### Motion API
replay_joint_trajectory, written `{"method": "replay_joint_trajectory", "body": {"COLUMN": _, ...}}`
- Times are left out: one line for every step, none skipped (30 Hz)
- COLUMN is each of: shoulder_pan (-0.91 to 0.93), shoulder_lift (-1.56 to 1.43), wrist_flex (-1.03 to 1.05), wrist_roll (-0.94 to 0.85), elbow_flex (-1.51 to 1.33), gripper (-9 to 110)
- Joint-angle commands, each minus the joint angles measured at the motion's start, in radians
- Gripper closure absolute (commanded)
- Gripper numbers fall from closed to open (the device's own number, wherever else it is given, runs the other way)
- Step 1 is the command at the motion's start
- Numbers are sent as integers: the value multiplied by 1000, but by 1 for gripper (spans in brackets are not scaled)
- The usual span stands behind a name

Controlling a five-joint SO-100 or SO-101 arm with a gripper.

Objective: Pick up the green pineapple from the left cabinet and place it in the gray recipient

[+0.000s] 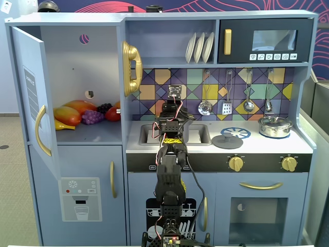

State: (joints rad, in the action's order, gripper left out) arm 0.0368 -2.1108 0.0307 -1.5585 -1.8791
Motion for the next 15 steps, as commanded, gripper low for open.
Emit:
{"method": "replay_joint_trajectory", "body": {"shoulder_pan": 9, "shoulder_lift": 23, "wrist_flex": -29, "wrist_roll": 8, "elbow_flex": 106, "gripper": 75}}
{"method": "replay_joint_trajectory", "body": {"shoulder_pan": 12, "shoulder_lift": 23, "wrist_flex": -29, "wrist_roll": 6, "elbow_flex": 109, "gripper": 74}}
{"method": "replay_joint_trajectory", "body": {"shoulder_pan": 15, "shoulder_lift": 23, "wrist_flex": -31, "wrist_roll": 8, "elbow_flex": 114, "gripper": 73}}
{"method": "replay_joint_trajectory", "body": {"shoulder_pan": 17, "shoulder_lift": 15, "wrist_flex": -25, "wrist_roll": 11, "elbow_flex": 115, "gripper": 71}}
{"method": "replay_joint_trajectory", "body": {"shoulder_pan": 18, "shoulder_lift": 3, "wrist_flex": -15, "wrist_roll": 11, "elbow_flex": 117, "gripper": 70}}
{"method": "replay_joint_trajectory", "body": {"shoulder_pan": 20, "shoulder_lift": -9, "wrist_flex": -6, "wrist_roll": 11, "elbow_flex": 120, "gripper": 70}}
{"method": "replay_joint_trajectory", "body": {"shoulder_pan": 21, "shoulder_lift": -28, "wrist_flex": 6, "wrist_roll": 11, "elbow_flex": 121, "gripper": 70}}
{"method": "replay_joint_trajectory", "body": {"shoulder_pan": 25, "shoulder_lift": -49, "wrist_flex": 20, "wrist_roll": 11, "elbow_flex": 121, "gripper": 71}}
{"method": "replay_joint_trajectory", "body": {"shoulder_pan": 34, "shoulder_lift": -74, "wrist_flex": 34, "wrist_roll": 11, "elbow_flex": 123, "gripper": 72}}
{"method": "replay_joint_trajectory", "body": {"shoulder_pan": 41, "shoulder_lift": -109, "wrist_flex": 57, "wrist_roll": 15, "elbow_flex": 123, "gripper": 73}}
{"method": "replay_joint_trajectory", "body": {"shoulder_pan": 49, "shoulder_lift": -155, "wrist_flex": 104, "wrist_roll": 18, "elbow_flex": 121, "gripper": 74}}
{"method": "replay_joint_trajectory", "body": {"shoulder_pan": 57, "shoulder_lift": -210, "wrist_flex": 170, "wrist_roll": 25, "elbow_flex": 115, "gripper": 75}}
{"method": "replay_joint_trajectory", "body": {"shoulder_pan": 63, "shoulder_lift": -272, "wrist_flex": 242, "wrist_roll": 26, "elbow_flex": 100, "gripper": 76}}
{"method": "replay_joint_trajectory", "body": {"shoulder_pan": 71, "shoulder_lift": -344, "wrist_flex": 341, "wrist_roll": 15, "elbow_flex": 77, "gripper": 77}}
{"method": "replay_joint_trajectory", "body": {"shoulder_pan": 72, "shoulder_lift": -422, "wrist_flex": 457, "wrist_roll": 3, "elbow_flex": 49, "gripper": 79}}
